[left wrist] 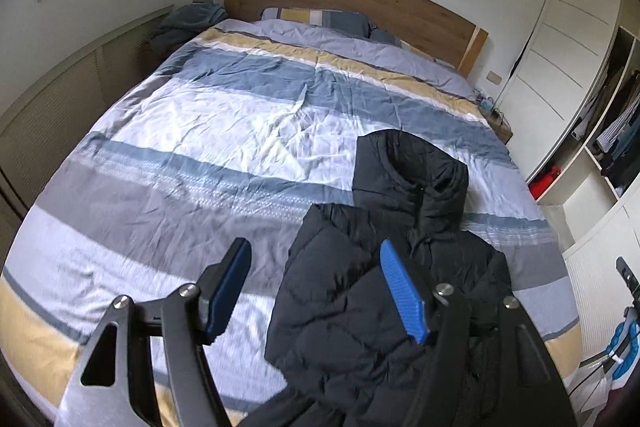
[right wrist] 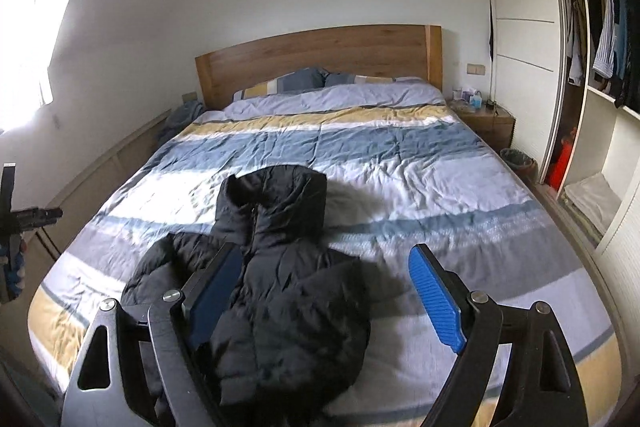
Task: Fold large clothes
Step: 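Grasp the folded coat edge with the left tool while the right tool grips the hood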
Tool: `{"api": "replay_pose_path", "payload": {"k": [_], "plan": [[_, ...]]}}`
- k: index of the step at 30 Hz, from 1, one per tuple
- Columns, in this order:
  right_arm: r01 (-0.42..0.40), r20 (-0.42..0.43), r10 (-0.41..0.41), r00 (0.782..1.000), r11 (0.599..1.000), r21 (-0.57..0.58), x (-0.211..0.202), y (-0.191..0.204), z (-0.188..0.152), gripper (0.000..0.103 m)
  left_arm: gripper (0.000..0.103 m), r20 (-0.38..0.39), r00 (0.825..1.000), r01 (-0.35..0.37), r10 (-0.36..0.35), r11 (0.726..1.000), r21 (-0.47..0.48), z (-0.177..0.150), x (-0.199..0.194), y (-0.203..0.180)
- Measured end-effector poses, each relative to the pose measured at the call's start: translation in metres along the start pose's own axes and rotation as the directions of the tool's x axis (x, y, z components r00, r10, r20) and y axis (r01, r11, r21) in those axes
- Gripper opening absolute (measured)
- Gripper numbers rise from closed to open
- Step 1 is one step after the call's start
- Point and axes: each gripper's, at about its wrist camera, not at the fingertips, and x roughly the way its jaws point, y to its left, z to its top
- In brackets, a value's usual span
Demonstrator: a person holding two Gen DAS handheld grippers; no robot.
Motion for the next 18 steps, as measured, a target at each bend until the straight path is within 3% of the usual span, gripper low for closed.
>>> {"api": "replay_pose_path", "payload": {"k": [9,18], "plan": [[-0.033,-0.043,0.035,0.998,0.998,0.046,0.096,-0.013,0.033,0.086,0.065,-0.039,0.999,0.019,-0.019,1.0,0.012,0.057,0.083,-0.016],[-0.082,-0.097,0.089,0.991,0.994,0.071,0.191,-0.003,0.044,0.086,0.065,-0.085,0.995,0.057,-0.055,0.998,0.023,0.085,0.167,-0.034]]}}
